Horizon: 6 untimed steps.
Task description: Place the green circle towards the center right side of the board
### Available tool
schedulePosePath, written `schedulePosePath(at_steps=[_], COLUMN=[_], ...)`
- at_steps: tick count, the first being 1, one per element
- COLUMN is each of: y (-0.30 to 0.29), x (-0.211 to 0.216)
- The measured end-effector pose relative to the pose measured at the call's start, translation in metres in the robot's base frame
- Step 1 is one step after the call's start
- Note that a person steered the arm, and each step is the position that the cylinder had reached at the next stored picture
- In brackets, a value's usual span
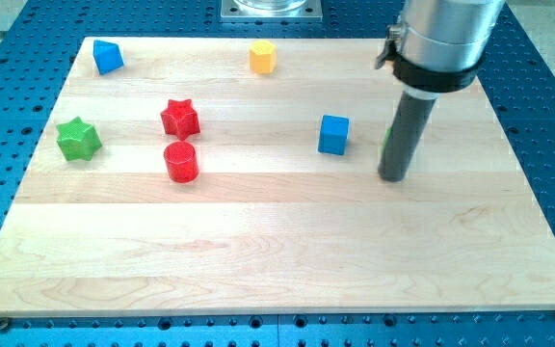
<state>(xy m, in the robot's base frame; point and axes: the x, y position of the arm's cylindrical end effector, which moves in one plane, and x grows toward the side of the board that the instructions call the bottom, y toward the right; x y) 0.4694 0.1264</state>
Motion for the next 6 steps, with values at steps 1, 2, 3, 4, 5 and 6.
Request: schedulePosePath(at_steps=[1,2,3,4,5,6], y=[-0.018,-0.015,0.040,0.058,0.054,0.054], x=[-0.016,-0.038,-0.043,-0.042,-0.042,-0.044])
